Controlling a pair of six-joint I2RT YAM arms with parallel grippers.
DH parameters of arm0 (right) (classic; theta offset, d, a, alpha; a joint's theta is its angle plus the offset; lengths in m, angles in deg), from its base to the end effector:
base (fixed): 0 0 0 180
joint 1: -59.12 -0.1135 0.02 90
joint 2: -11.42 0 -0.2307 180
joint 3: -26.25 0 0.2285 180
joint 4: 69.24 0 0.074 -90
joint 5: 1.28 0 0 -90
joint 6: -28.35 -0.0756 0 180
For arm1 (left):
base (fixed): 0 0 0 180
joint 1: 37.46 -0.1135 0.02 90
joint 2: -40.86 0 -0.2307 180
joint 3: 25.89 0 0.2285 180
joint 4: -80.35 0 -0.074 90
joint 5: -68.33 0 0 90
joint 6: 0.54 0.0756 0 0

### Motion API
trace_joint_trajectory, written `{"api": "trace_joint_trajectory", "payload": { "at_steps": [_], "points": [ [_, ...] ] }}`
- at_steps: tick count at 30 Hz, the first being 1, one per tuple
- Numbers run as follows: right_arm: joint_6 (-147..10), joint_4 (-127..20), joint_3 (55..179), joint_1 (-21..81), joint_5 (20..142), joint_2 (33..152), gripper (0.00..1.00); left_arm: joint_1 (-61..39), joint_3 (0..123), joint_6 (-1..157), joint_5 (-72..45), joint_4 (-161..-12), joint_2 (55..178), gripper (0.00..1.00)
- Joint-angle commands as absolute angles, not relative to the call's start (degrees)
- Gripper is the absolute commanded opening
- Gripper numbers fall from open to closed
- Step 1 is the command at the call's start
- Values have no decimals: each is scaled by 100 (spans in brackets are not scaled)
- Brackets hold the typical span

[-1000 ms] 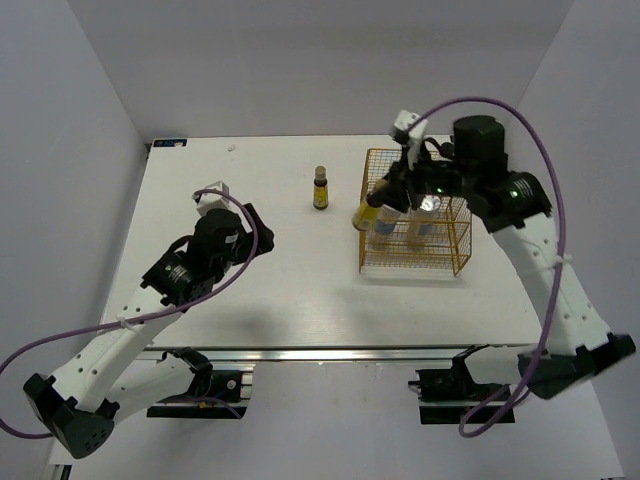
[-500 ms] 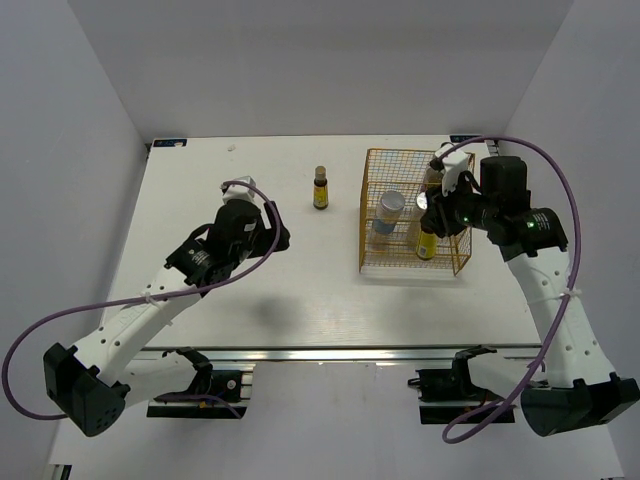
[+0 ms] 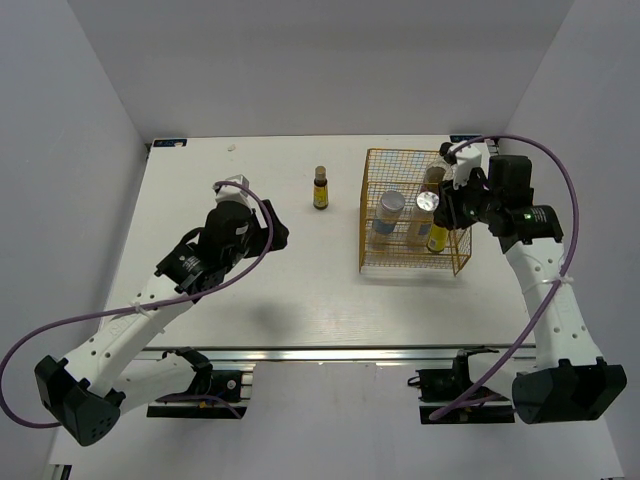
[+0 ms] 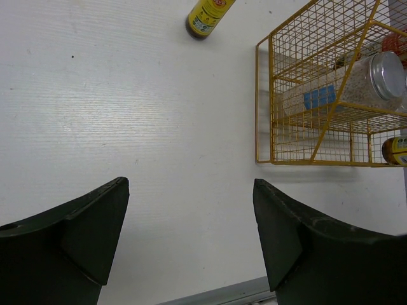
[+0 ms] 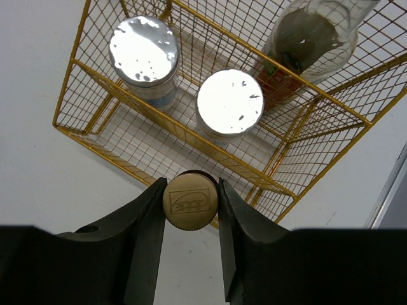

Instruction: Organize the condiment bottles

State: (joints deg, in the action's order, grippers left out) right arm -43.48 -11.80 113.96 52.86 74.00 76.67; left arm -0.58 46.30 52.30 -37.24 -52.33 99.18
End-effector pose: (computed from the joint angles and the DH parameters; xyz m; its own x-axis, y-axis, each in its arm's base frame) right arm 0.2515 0.0469 0.3260 -0.4440 -0.3521 -0.8239 -0.4745 0.8724 -0.1171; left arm 0.2067 -0.1297 0.2837 -0.5924 -0.2830 -0.7543 0.0516 0.9210 -0.3861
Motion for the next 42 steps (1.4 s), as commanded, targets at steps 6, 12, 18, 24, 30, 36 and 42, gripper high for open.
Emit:
{"api": "trace_joint_trajectory", "payload": {
  "at_steps": [6, 12, 18, 24, 30, 36, 42],
  "points": [
    [-4522, -2307, 10977, 5552, 7097, 7760, 0, -55, 4593, 5149, -3678, -5278, 9799, 89],
    [-4548, -2800, 10346, 5552, 7079, 7725, 0, -55, 4664, 5158, -3634, -5322, 9895, 89],
    [-4513, -3310, 9756, 5552, 7202, 7611, 0, -55, 4681, 5176, -3608, -5349, 10001, 89],
    [-4531, -3372, 9518, 5552, 7246, 7681, 9, -55, 4708, 5202, -3564, -5375, 10106, 89],
    [-4539, -3240, 9553, 5552, 7264, 7690, 62, -55, 4874, 5395, -3476, -5533, 10369, 90],
    [-4487, -2941, 9781, 5552, 7308, 7637, 72, -55, 5409, 5791, -3309, -5744, 11019, 90],
    [-4058, -2327, 10264, 5709, 7185, 7330, 75, -55, 6332, 6221, -3475, -5516, 12170, 77]
  ]
}}
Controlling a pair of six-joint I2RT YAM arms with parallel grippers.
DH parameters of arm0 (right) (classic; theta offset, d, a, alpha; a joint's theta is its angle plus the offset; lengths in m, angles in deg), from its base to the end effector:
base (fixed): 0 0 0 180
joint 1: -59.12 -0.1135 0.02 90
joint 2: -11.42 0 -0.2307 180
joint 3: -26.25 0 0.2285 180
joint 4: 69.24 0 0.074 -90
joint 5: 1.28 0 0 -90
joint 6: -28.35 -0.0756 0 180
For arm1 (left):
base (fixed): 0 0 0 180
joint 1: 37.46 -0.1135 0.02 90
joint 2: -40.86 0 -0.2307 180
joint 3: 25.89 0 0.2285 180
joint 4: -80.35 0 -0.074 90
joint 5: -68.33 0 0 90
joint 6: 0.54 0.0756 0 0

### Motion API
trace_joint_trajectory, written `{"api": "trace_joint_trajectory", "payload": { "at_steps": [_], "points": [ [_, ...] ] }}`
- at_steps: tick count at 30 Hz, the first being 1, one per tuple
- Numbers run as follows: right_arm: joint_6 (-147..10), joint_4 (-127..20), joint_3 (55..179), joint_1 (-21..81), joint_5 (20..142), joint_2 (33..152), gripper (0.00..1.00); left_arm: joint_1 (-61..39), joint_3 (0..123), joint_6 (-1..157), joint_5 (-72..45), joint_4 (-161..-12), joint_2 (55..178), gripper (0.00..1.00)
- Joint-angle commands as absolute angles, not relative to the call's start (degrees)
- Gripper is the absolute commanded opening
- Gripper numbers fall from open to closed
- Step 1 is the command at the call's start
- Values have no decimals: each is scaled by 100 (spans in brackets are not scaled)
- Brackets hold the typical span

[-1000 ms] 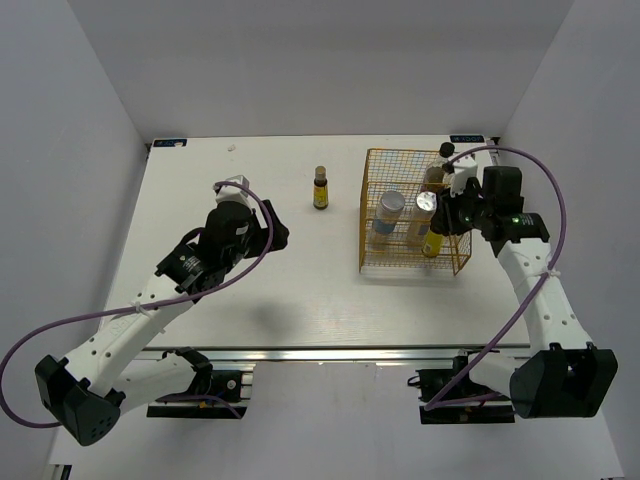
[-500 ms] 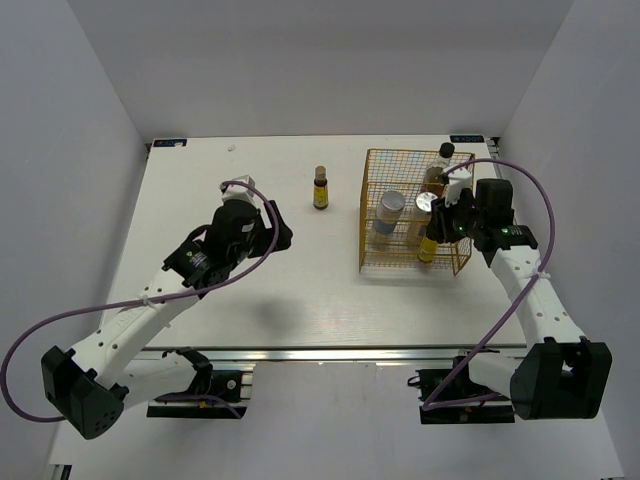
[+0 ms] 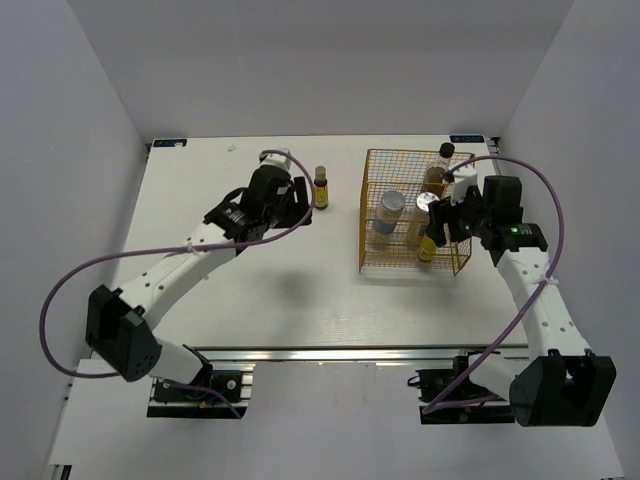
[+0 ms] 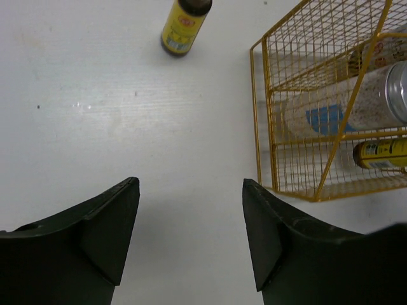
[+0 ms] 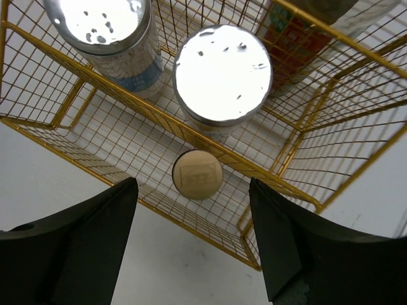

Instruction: Organize the condiment bottles

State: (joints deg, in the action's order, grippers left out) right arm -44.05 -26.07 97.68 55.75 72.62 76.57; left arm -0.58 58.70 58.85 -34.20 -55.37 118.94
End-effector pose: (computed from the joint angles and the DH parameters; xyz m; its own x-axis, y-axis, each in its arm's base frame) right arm 0.2658 0.0367 0.2598 -0.4872 -0.3197 -0.8127 -0.4461 0.8911 -0.0832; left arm 0.2628 -0.1767 0.2746 -0.6501 -0.1336 -0.7480 0.1367 0.9478 -0.2881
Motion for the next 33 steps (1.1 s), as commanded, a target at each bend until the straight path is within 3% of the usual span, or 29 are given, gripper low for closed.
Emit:
{"api": "trace_joint_trajectory", "payload": {
  "at_steps": [1, 6, 10, 17, 33],
  "points": [
    [-3978, -2195, 10482, 5754, 7080, 7312, 77, -63, 6682, 6300, -3528, -5455, 12346, 75],
    [-3547, -1597, 10871, 6079, 6728, 7154, 83, -256, 7721, 6511, -3406, -5235, 13638, 72],
    [-3563, -1570, 10766, 6149, 6526, 6961, 86, -309, 8608, 6748, -3327, -5094, 14578, 83],
    [-3819, -1754, 10529, 6150, 6402, 6864, 86, -459, 10479, 7136, -3511, -4602, 16003, 86],
    [-4056, -1957, 10362, 6150, 6244, 6934, 85, -582, 10702, 7013, -3644, -5181, 16716, 70]
  ]
}}
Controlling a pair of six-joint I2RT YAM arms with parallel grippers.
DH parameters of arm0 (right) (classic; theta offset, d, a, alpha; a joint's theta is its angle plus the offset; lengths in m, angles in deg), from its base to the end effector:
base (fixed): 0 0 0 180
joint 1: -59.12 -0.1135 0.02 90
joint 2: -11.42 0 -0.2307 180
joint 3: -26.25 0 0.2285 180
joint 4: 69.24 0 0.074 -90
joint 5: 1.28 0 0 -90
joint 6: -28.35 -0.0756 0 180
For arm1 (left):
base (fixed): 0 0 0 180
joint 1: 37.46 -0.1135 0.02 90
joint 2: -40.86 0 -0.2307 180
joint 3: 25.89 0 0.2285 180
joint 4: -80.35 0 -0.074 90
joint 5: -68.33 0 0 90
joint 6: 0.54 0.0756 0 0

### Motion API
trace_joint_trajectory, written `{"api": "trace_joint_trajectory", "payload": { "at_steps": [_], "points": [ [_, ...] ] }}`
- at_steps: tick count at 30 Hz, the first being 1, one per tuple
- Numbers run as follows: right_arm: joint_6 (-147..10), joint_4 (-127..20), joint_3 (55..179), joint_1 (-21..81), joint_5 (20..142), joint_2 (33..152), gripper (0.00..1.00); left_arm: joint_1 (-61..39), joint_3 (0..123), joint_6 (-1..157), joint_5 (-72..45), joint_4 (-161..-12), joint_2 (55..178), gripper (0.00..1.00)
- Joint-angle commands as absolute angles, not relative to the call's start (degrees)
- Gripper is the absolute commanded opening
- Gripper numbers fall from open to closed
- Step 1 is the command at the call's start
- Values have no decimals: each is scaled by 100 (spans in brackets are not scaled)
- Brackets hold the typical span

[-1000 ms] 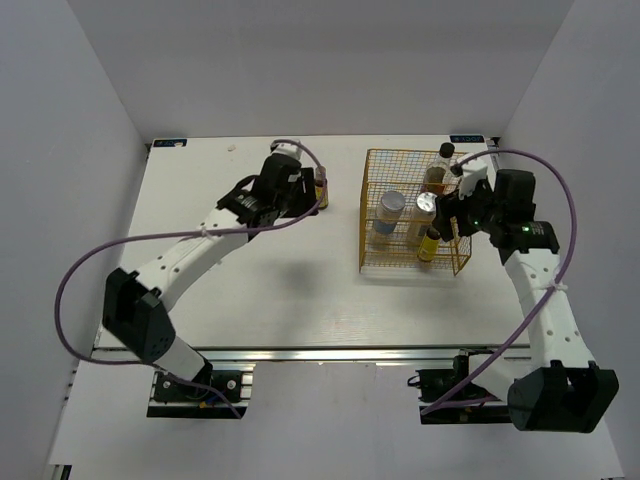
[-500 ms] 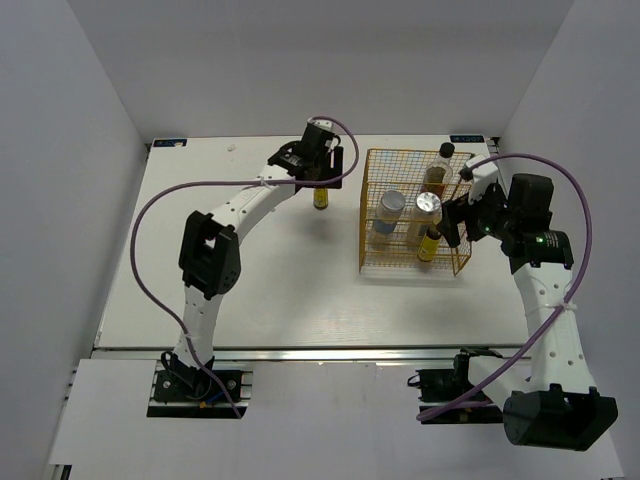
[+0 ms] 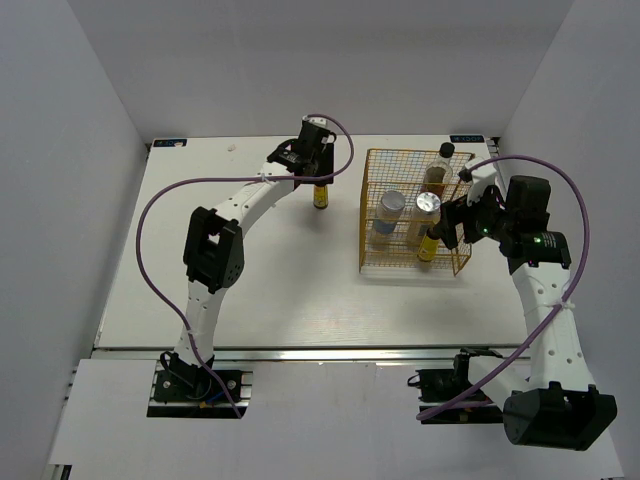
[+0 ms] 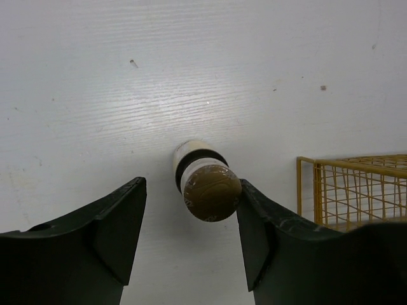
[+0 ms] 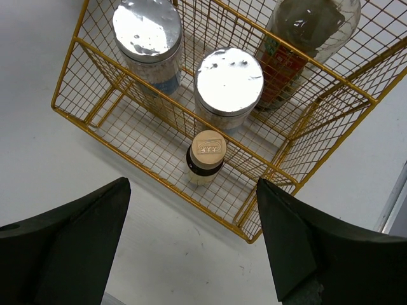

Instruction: Organize the condiment bottles

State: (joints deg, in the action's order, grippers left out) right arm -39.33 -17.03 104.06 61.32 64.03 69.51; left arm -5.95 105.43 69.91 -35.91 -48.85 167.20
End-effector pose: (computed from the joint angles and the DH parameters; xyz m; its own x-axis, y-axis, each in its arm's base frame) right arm 0.2346 0.0226 0.3098 -0.3761 -0.3309 -0.8655 -0.4973 0.8602 -0.1128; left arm 0.4249 -0.2387 0.2135 -0.6968 0.0467 -0.7158 0.1351 0.9886 -0.0670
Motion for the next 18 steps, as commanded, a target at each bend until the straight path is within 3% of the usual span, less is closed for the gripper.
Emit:
{"api": "trace_joint_trajectory", "payload": {
  "at_steps": [1, 8, 18],
  "points": [
    [-4073, -1965, 10353, 6150, 6235, 6934, 85, -582, 10737, 7013, -3617, -5234, 16733, 68],
    [-4082, -1983, 10317, 6150, 6227, 6908, 85, -582, 10886, 7004, -3485, -5393, 16865, 59],
    [-4144, -2062, 10318, 6150, 6270, 6829, 85, -582, 10738, 6960, -3555, -5454, 16673, 11]
  ]
}}
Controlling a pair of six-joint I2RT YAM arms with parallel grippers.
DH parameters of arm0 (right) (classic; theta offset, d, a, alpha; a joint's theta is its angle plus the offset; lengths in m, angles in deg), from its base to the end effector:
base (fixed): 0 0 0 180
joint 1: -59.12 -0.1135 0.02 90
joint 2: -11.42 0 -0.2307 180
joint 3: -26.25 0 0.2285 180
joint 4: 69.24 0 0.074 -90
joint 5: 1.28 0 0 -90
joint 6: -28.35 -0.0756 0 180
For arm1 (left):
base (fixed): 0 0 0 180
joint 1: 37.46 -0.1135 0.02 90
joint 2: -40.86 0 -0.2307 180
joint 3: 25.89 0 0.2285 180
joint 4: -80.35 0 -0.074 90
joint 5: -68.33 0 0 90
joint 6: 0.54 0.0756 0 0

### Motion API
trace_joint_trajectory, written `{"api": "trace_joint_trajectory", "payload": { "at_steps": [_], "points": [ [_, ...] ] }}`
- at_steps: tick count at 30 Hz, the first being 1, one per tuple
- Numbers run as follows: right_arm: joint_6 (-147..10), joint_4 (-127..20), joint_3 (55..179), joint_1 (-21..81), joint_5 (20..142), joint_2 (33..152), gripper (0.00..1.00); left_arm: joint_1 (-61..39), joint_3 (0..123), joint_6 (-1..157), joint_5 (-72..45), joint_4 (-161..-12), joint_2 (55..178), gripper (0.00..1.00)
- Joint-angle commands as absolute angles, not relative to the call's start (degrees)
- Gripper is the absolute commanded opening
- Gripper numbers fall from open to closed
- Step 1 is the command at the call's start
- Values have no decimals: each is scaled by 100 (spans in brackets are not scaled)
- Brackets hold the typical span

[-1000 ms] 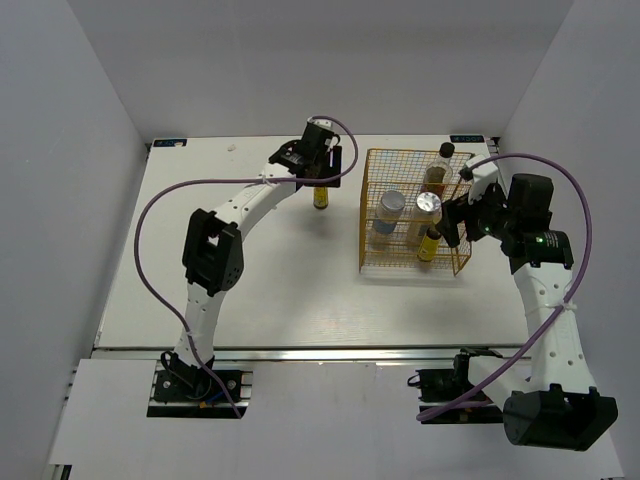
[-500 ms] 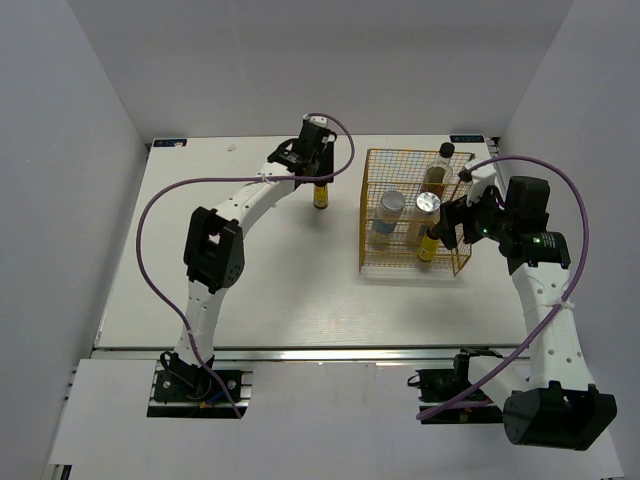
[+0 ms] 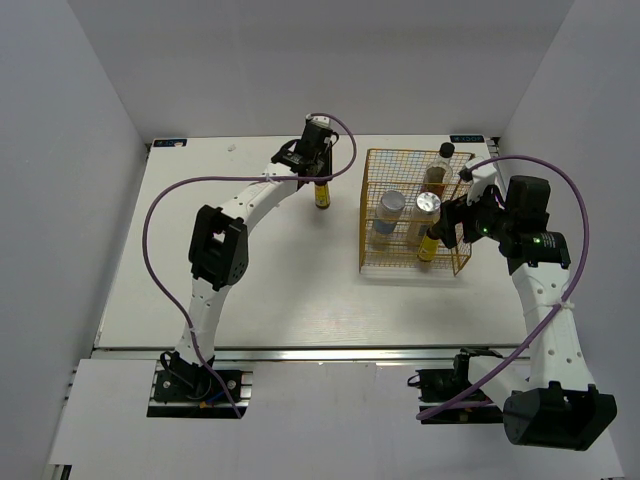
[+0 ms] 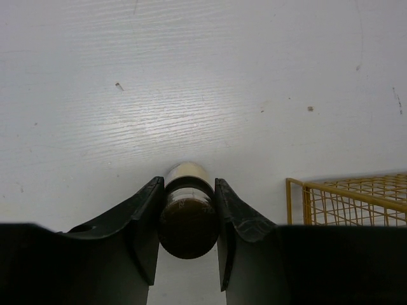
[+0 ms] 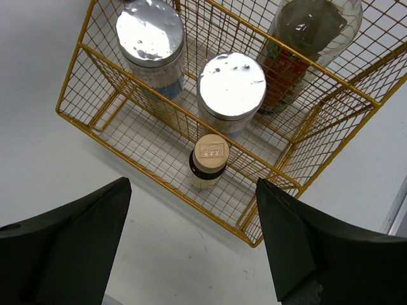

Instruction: Organize the condiment bottles

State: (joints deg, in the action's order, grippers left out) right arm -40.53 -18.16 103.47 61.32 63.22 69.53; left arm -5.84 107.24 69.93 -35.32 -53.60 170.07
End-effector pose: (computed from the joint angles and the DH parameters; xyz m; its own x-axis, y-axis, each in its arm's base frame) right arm 0.2358 0.0235 0.3089 -0.3745 -0.3111 -0.8735 -0.4988 0.8617 -0.0930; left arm 0.4378 -0.2486 0.2090 -0.6589 0.0242 -0.7519 0.1487 0.9839 -0.0987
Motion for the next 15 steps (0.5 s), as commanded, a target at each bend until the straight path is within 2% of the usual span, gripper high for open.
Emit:
{"api": "trace_joint_trajectory", "payload": {
  "at_steps": [1, 3, 8, 10, 12, 13, 14, 15],
  "points": [
    [-4153, -2071, 10326, 6150, 6279, 6820, 85, -582, 10685, 6960, -3573, -5480, 16480, 6],
    [-4179, -2097, 10300, 6150, 6297, 6785, 85, -582, 10580, 6995, -3660, -5481, 16242, 0],
    [-4258, -2220, 10265, 6150, 6393, 6741, 84, -582, 10088, 7293, -3363, -5393, 14980, 0],
    [-4380, -2316, 10212, 6150, 6455, 6688, 81, -582, 9493, 7408, -2793, -5515, 14468, 0],
    [-4521, -2518, 10177, 6150, 6481, 6662, 67, -582, 8999, 7435, -2144, -5778, 13654, 0],
    [-4592, -2580, 10177, 6150, 6499, 6653, 57, -582, 8631, 7426, -1853, -5823, 13414, 0],
    [-4644, -2668, 10177, 6150, 6516, 6653, 32, -582, 8515, 7321, -1685, -5797, 13028, 0],
    [-4697, -2695, 10177, 6150, 6525, 6662, 19, -573, 8418, 7294, -1509, -5771, 12876, 0]
  ]
}}
